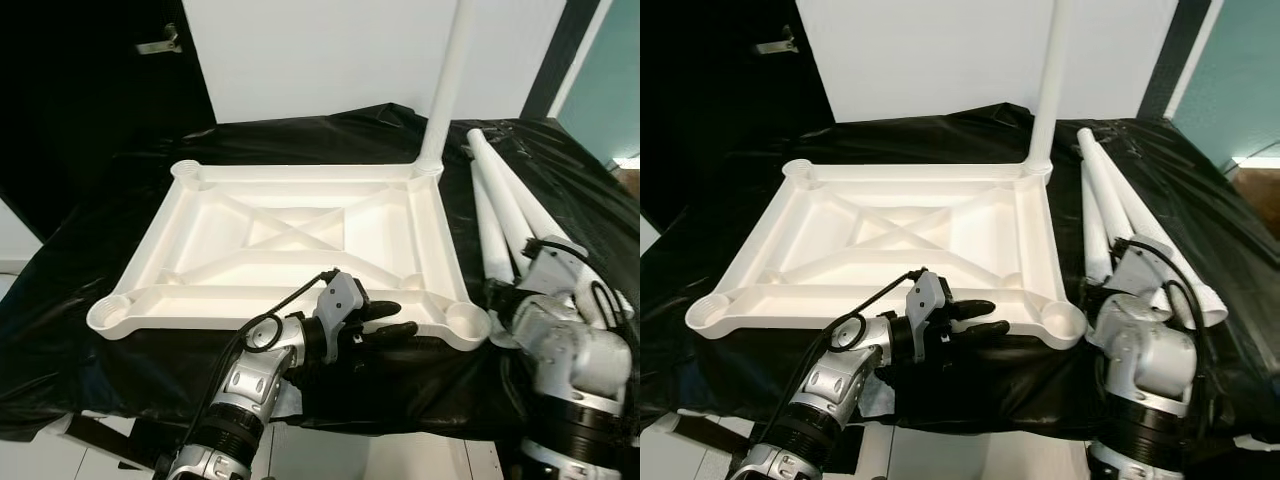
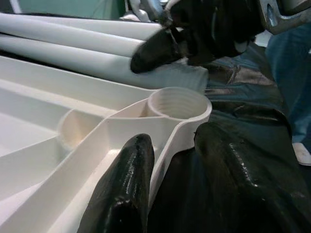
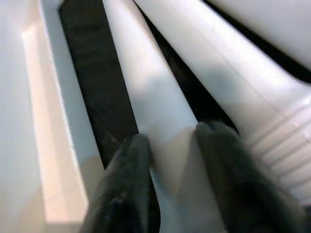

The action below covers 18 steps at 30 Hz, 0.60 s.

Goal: Building children table

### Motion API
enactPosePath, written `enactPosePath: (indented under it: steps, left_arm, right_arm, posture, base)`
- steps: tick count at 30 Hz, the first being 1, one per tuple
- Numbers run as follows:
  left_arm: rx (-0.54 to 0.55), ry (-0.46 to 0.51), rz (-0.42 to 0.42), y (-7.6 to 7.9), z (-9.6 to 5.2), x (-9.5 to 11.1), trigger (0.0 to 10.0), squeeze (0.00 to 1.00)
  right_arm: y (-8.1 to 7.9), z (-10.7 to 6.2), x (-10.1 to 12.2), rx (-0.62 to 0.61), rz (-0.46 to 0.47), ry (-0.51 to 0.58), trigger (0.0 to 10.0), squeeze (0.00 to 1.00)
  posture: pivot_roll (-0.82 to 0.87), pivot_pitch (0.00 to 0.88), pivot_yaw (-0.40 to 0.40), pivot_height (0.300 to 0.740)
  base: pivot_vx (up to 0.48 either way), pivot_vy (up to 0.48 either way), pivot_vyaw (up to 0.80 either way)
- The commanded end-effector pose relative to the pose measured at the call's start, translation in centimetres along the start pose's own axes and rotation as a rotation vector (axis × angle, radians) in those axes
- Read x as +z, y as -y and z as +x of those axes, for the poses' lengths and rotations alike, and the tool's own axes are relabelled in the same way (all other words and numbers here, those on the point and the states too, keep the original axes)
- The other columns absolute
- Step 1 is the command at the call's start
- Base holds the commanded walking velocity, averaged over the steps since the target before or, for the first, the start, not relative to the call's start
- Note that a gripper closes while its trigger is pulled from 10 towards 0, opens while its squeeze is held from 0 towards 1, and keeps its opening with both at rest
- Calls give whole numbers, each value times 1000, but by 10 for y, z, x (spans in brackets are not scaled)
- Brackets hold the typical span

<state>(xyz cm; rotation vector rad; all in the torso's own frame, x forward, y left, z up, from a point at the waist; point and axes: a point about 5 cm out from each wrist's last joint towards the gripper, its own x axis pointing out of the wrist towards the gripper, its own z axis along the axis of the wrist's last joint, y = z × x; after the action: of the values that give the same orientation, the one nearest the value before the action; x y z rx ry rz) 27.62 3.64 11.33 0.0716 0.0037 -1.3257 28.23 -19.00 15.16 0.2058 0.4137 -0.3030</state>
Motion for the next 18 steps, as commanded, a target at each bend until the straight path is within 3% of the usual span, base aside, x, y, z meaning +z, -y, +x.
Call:
enactPosePath:
  steps: [1,2,4,5,7,9,10,11,12,13,15,16,18]
  left_arm:
    - [114,-19,5,-5,-2,-3,10000,0]
    - [114,-19,5,-5,-2,-3,10000,0]
    - [118,-22,8,-7,-3,-3,10000,0]
    - [118,-22,8,-7,-3,-3,10000,0]
    - [122,-23,9,-7,-4,-4,10000,0]
    - [124,-24,9,-8,-4,-4,10000,0]
    - [124,-24,8,-8,-4,-4,10000,0]
    - [124,-24,8,-8,-4,-4,10000,0]
    - [124,-23,8,-8,-4,-4,10000,0]
    - [124,-23,8,-8,-4,-4,10000,0]
    - [123,-23,8,-8,-3,-4,10000,0]
    - [121,-23,8,-8,-3,-4,10000,0]
    - [119,-22,7,-8,-3,-4,10000,0]
  right_arm:
    - [-16,2,-13,74,-21,-60,0,0]
    - [-16,2,-13,74,-21,-60,0,0]
    - [-34,-5,3,138,-110,69,0,0]
    - [-34,-5,3,138,-110,69,0,0]
    - [-46,-13,18,177,-197,186,0,0]
    - [-49,-14,19,187,-212,196,0,0]
    - [-48,-13,16,179,-212,173,2118,0]
    - [-48,-13,16,179,-212,173,2118,0]
    - [-45,-12,12,166,-215,149,7255,0]
    - [-41,-10,7,144,-219,113,10000,0]
    - [-39,-9,3,129,-223,95,10000,0]
    - [-30,-8,0,98,-211,85,10000,1000]
    - [-27,-8,1,96,-200,99,10000,1000]
  posture:
    - [-197,45,55,740]
    - [-197,45,55,740]
    - [-189,40,55,740]
    - [-189,40,55,740]
    - [-189,38,57,740]
    - [-191,37,53,740]
    - [-191,37,53,740]
    - [-191,37,53,740]
    - [-191,37,53,740]
    - [-191,37,53,740]
    - [-191,37,53,740]
    - [-203,34,51,740]
    - [-203,34,51,740]
  base:
    - [0,0,0]
    - [0,0,0]
    - [0,0,0]
    - [0,0,0]
    - [0,0,0]
    - [0,0,0]
    - [0,0,0]
    - [0,0,0]
    - [0,0,0]
    - [0,0,0]
    - [0,0,0]
    - [0,0,0]
    - [0,0,0]
